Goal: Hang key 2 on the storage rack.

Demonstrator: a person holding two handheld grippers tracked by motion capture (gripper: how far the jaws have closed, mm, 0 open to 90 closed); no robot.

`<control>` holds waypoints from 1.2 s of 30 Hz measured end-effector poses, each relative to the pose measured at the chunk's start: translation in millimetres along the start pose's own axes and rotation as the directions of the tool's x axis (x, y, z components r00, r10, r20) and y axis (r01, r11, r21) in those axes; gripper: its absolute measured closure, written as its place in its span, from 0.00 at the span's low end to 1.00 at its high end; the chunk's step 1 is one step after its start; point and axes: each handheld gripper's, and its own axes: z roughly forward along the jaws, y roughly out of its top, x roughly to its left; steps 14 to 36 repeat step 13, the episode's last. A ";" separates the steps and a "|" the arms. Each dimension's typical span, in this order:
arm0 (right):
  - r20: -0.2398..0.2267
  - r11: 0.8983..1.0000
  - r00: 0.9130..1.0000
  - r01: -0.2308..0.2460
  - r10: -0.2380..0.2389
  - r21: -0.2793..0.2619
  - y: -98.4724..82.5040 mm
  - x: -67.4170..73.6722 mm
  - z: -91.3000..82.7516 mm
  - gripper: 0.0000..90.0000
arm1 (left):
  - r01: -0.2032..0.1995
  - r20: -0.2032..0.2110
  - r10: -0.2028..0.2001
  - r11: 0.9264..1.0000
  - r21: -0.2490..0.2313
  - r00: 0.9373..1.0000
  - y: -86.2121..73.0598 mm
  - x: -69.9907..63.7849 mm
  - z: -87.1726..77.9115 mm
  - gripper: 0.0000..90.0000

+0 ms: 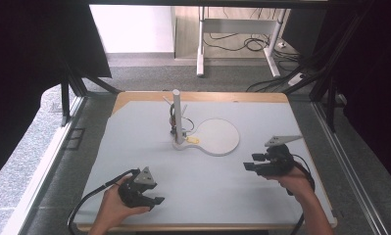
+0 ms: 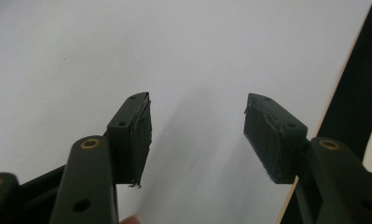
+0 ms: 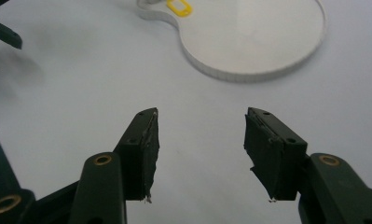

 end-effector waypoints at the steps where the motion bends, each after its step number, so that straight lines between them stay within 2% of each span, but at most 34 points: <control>1: 0.011 1.000 1.000 -0.010 0.010 -0.008 -7.4 -2.0 -0.5 0.50 | 0.002 0.001 -0.002 1.000 0.005 1.000 0.0 -0.7 1.6 0.47; 3: 0.034 1.000 0.999 -0.021 0.021 -0.020 -19.6 -4.2 -0.7 0.50 | -0.002 0.000 0.002 1.000 0.011 1.000 0.0 -1.9 4.6 0.47; 7: 0.029 0.997 0.999 -0.037 0.039 -0.063 -33.9 -3.5 -1.8 0.50 | -0.001 -0.002 0.001 1.000 0.016 1.000 -0.4 -3.5 5.8 0.47; 10: 0.045 0.998 0.999 -0.026 0.029 -0.065 -34.9 -0.3 -3.9 0.48 | -0.001 -0.004 0.001 1.000 0.010 1.000 0.1 -2.0 5.0 0.46; 13: 0.055 0.994 0.998 -0.024 0.030 -0.105 -37.1 1.7 -10.1 0.47 | 0.001 -0.008 -0.001 1.000 0.005 1.000 0.5 -0.4 4.7 0.46; 36: 0.055 0.994 0.998 -0.024 0.030 -0.105 -37.1 1.7 -10.1 0.47 | 0.001 -0.008 -0.001 1.000 0.005 1.000 0.5 -0.4 4.7 0.46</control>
